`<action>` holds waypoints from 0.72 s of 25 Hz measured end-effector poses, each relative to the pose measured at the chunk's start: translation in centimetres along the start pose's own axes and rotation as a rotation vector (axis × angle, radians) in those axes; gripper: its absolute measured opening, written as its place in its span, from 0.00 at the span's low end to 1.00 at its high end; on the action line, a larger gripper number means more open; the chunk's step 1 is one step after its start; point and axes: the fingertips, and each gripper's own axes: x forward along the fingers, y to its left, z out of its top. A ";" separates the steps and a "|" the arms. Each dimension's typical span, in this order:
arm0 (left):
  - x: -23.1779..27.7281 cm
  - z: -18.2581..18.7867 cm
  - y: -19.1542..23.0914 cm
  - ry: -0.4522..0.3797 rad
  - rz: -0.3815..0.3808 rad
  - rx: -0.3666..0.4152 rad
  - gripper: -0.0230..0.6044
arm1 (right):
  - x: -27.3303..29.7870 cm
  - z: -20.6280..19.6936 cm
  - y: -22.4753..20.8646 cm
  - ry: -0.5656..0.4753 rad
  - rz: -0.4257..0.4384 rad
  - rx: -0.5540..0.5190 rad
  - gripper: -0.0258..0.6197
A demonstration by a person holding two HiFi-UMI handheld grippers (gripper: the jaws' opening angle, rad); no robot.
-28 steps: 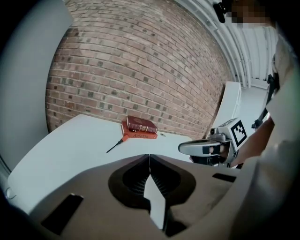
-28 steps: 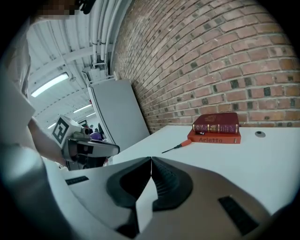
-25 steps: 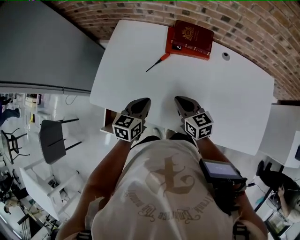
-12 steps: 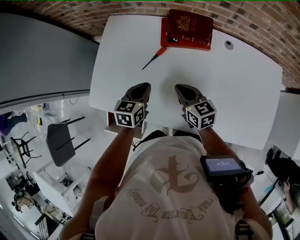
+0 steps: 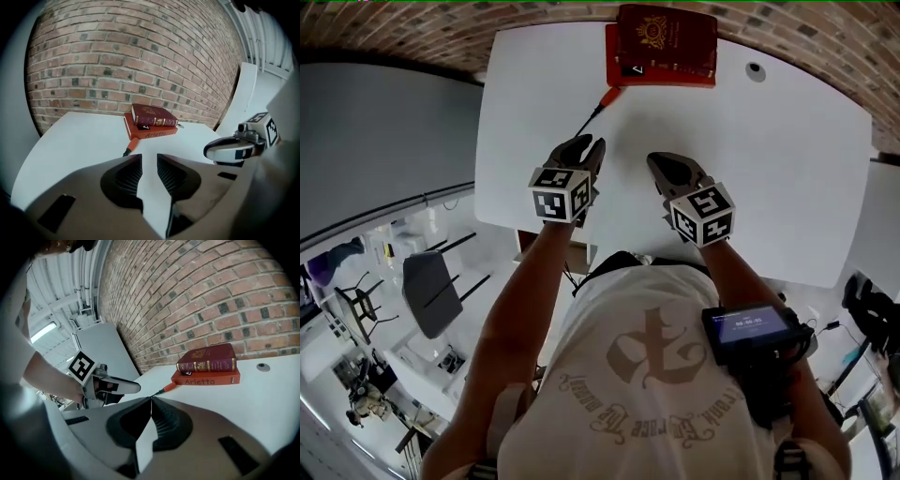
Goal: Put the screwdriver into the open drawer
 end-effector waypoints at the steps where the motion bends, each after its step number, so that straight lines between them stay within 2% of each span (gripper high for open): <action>1: 0.5 0.1 0.2 0.009 0.001 0.007 0.20 | 0.1 0.1 -0.3 0.000 -0.002 0.002 0.07; 7: 3.4 0.2 1.1 0.074 0.009 0.061 0.22 | 0.6 0.5 -2.2 -0.004 -0.011 0.019 0.07; 12: 5.2 -0.8 2.5 0.135 0.031 0.070 0.23 | 0.9 0.5 -2.8 -0.004 -0.015 0.036 0.07; 18: 6.6 -0.7 3.5 0.160 0.038 0.088 0.23 | 1.4 -0.2 -2.9 0.009 -0.006 0.045 0.07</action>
